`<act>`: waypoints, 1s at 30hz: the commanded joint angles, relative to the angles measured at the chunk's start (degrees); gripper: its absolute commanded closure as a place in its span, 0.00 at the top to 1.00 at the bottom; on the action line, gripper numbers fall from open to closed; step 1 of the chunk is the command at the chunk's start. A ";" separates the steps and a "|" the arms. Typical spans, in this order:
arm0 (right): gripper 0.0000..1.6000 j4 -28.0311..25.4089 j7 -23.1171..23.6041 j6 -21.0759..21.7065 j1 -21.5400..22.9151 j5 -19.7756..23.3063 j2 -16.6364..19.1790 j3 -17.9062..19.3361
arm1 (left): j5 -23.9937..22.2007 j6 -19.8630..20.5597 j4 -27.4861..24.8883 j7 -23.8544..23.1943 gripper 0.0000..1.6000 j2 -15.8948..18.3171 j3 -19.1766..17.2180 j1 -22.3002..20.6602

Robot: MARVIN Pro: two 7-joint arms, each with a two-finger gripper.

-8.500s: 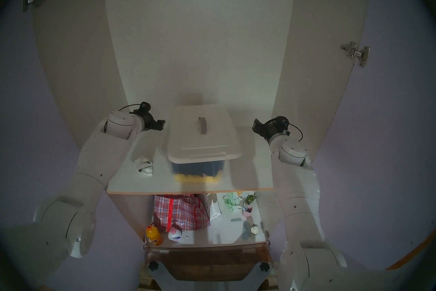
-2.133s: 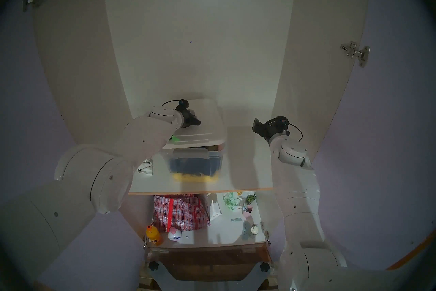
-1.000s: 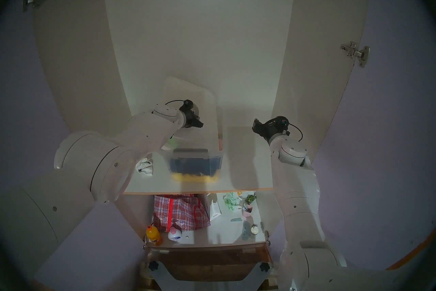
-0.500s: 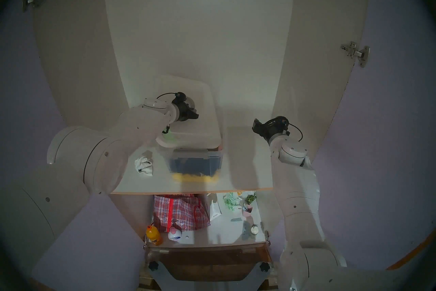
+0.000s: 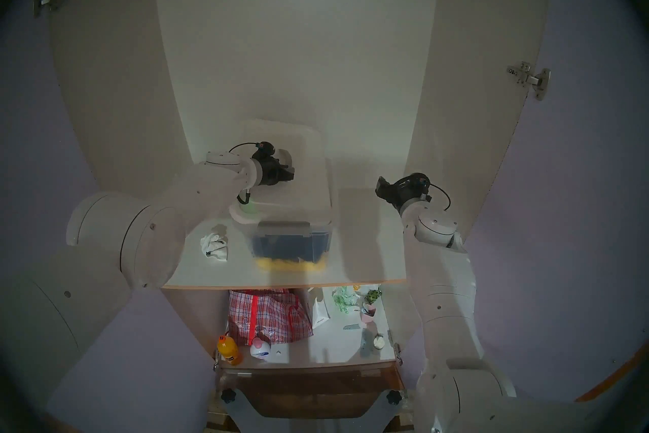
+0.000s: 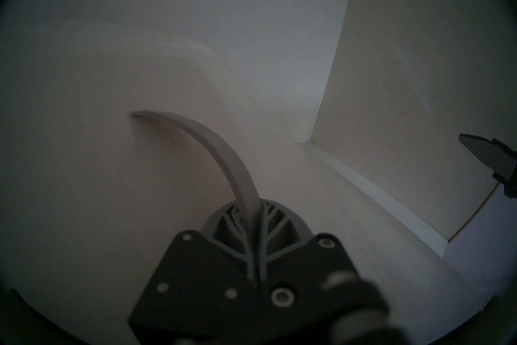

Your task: Take socks out of the storage bin, place them on top of the cabinet, and put the lid back on the bin

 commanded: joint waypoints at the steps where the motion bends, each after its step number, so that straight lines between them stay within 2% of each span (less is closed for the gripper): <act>1: 1.00 -1.39 0.14 -0.73 1.46 0.11 -0.09 -0.15 | -1.50 -0.81 -1.92 -2.01 0.00 0.24 -1.59 -3.30; 9: 1.00 -1.38 0.14 -0.72 1.46 0.11 -0.09 -0.15 | -2.19 -0.49 -1.90 -3.73 0.00 1.47 -3.28 -4.12; 14: 1.00 -1.39 0.14 -0.73 1.46 0.11 -0.09 -0.15 | -2.85 -0.14 -1.70 -6.34 0.00 2.26 -4.60 -4.48; 17: 1.00 -1.40 0.14 -0.75 1.46 0.11 -0.09 -0.15 | -2.12 0.21 -1.59 -7.82 0.00 2.63 -3.98 -4.62; 23: 1.00 -1.43 0.14 -0.83 1.44 0.11 -0.10 -0.15 | -0.01 0.79 -0.76 -9.52 0.00 2.66 -0.16 -3.72; 28: 1.00 -1.42 0.14 -0.81 1.45 0.11 -0.10 -0.15 | 0.53 1.06 -0.61 -11.17 0.00 2.26 0.52 -3.55; 30: 1.00 -1.42 0.14 -0.80 1.45 0.11 -0.10 -0.15 | -0.23 1.42 -0.43 -12.04 0.00 2.48 -0.28 -3.62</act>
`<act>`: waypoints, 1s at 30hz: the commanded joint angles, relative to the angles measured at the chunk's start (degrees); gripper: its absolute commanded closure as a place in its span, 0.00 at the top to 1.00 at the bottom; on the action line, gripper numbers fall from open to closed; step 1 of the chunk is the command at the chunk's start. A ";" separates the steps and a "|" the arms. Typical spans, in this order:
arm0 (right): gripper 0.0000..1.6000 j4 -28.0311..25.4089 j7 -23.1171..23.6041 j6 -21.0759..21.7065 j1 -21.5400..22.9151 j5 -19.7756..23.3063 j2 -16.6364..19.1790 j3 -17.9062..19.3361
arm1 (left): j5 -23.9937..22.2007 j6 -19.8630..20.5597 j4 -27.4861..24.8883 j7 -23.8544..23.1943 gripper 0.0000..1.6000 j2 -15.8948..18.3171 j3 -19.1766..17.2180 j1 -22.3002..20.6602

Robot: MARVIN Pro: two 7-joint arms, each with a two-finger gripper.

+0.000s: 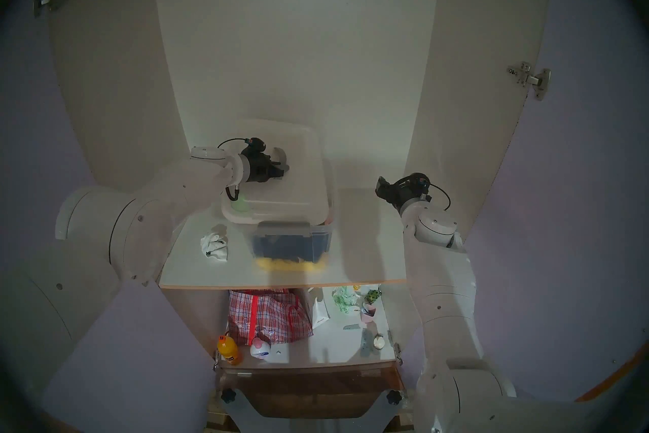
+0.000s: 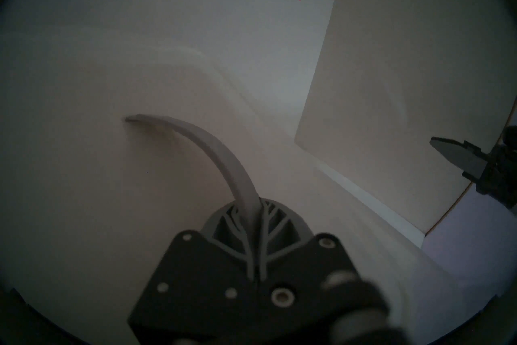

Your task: Take socks out of the storage bin, place them on top of the cabinet, and put the lid back on the bin

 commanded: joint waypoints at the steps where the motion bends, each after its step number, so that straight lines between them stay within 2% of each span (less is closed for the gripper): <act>1: 1.00 -1.43 0.14 -0.79 1.45 0.11 -0.10 -0.15 | -1.19 0.54 -1.29 -3.27 0.00 -0.09 -1.29 -2.61; 6: 1.00 -1.41 0.14 -0.74 1.45 0.11 -0.09 -0.15 | -2.52 0.71 -1.38 -3.45 0.00 0.44 -3.60 -2.97; 12: 1.00 -1.42 0.14 -0.77 1.45 0.11 -0.09 -0.15 | -2.86 2.04 -0.70 -5.74 0.00 0.02 -7.32 -2.12; 22: 1.00 -1.46 0.14 -0.86 1.43 0.11 -0.11 -0.14 | -1.13 3.43 -0.63 -10.86 0.00 0.56 -7.23 -0.48; 30: 1.00 -1.46 0.14 -0.87 1.43 0.11 -0.11 -0.14 | -0.62 3.16 -0.96 -11.61 0.00 0.40 -7.20 0.36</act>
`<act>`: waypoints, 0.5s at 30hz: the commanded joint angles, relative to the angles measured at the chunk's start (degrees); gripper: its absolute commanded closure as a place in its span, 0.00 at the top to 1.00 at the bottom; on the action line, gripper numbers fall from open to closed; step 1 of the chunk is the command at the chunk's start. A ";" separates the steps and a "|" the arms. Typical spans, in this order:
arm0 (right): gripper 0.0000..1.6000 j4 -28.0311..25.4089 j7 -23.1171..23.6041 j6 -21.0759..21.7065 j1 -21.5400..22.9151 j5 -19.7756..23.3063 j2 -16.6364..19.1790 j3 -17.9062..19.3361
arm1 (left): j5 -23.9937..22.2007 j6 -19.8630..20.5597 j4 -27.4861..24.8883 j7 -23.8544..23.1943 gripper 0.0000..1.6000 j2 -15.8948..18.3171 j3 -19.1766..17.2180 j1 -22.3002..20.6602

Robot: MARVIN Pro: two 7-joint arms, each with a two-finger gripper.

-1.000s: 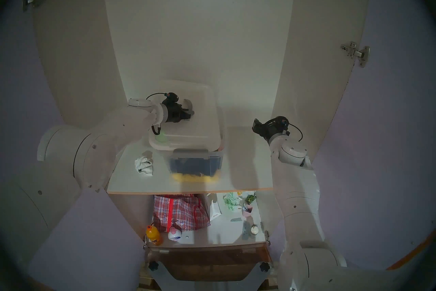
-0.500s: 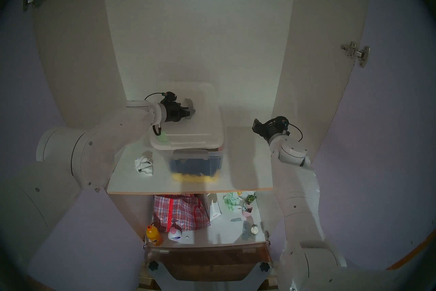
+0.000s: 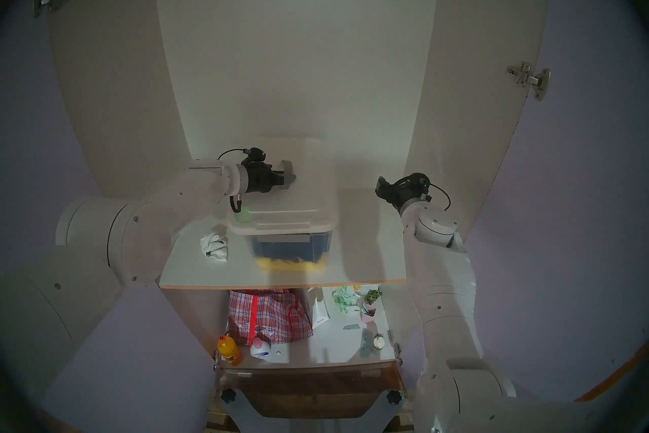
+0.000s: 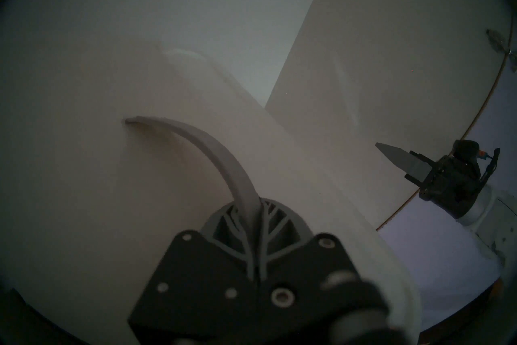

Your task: Take socks out of the storage bin, place them on top of the cabinet, and put the lid back on the bin

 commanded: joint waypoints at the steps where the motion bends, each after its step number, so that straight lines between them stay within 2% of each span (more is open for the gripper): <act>1: 1.00 -1.45 0.14 -0.86 1.43 0.11 -0.11 -0.14 | -0.02 -0.72 -1.89 -1.10 0.00 -0.31 0.02 -1.66; 5: 1.00 -1.41 0.13 -0.76 1.45 0.11 -0.09 -0.15 | -0.77 -1.06 -1.96 1.29 0.00 -0.51 -1.07 -1.37; 15: 1.00 -1.24 0.13 -0.57 1.47 0.10 -0.05 -0.15 | -1.14 1.00 -2.18 4.85 0.00 -0.67 -3.14 -3.64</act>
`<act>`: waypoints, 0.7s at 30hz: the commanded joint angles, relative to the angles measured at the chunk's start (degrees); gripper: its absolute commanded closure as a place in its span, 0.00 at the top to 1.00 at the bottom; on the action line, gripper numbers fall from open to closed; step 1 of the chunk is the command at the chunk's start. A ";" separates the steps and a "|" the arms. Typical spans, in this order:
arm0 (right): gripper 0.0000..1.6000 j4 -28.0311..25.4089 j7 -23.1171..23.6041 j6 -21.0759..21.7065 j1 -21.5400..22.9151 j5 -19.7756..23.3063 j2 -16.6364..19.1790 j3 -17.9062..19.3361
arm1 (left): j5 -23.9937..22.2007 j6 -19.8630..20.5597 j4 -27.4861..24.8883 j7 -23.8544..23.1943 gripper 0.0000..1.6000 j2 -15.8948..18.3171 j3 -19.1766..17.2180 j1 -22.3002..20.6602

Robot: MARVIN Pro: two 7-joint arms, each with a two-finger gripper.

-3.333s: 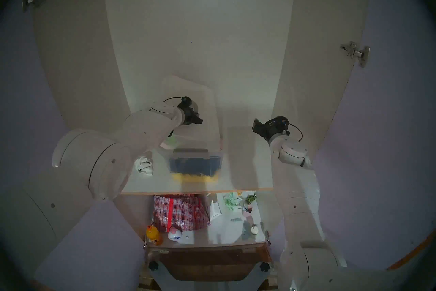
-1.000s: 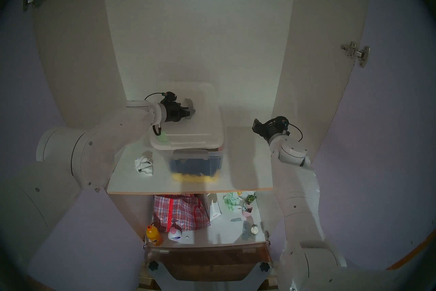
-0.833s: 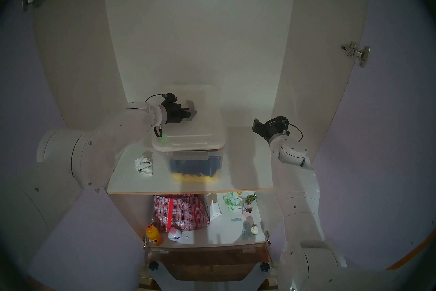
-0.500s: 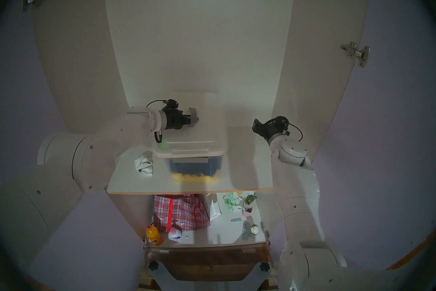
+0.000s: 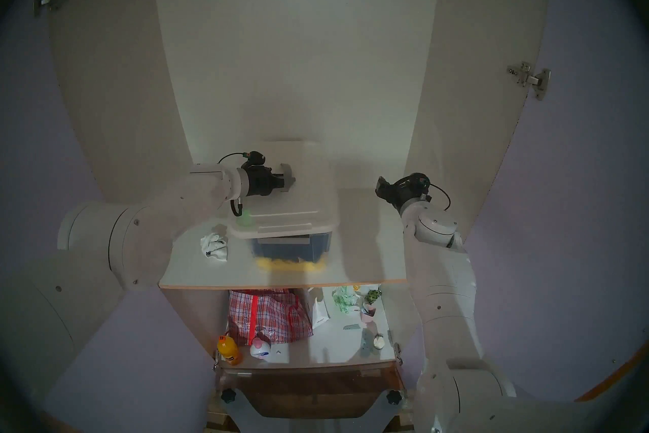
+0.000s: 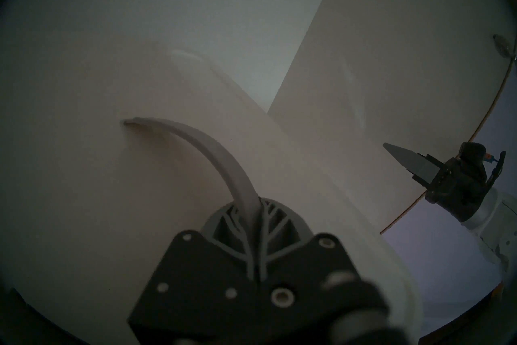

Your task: Take socks out of the storage bin, place them on top of the cabinet, and put the lid back on the bin

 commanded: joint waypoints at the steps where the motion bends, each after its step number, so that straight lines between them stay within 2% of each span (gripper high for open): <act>1: 1.00 -1.30 0.13 -0.58 1.47 0.10 -0.06 -0.15 | -0.69 0.86 -2.09 1.08 0.00 -0.37 -0.75 -4.26; 11: 1.00 -1.18 0.12 -0.54 1.50 0.09 -0.04 -0.15 | -0.12 1.73 -1.65 3.47 0.00 -0.80 -0.65 -3.41; 21: 1.00 -0.97 0.12 -0.48 1.50 0.08 -0.02 -0.14 | 0.83 1.48 -1.73 3.41 0.00 -0.65 0.12 -2.91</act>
